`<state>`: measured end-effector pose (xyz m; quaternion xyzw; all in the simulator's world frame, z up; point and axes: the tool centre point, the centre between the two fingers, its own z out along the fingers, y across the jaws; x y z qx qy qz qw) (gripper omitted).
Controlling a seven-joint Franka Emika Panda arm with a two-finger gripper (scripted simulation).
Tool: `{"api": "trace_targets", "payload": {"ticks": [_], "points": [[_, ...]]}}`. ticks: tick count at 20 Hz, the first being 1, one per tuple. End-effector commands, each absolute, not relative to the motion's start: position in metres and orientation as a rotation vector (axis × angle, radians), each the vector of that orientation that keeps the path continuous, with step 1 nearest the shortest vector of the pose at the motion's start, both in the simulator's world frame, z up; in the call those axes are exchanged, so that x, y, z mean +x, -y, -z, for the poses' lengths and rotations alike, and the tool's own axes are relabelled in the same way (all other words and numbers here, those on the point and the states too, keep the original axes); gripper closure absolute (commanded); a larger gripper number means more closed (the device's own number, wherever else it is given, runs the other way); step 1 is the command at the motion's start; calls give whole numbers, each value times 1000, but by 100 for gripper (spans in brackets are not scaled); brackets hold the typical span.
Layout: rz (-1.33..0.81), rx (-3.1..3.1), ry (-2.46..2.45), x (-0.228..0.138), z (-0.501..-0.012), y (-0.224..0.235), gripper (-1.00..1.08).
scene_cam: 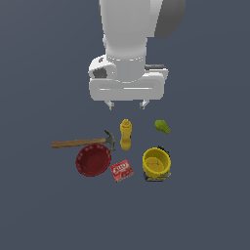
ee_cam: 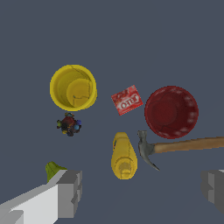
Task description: Pick up a designated object from a clutter of objects.
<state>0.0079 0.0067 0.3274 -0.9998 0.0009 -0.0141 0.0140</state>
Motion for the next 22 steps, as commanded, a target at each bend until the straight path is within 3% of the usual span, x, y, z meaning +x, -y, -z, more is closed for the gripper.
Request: {"api": "trace_targets", "payload": {"ticks": [1,13,22], "points": [[44,-3113,-3,8,-327,-7,-92],[73,-3130,93,7,-333,-13,-92],[64,-3137,154,4,-307,-35,-92]]}}
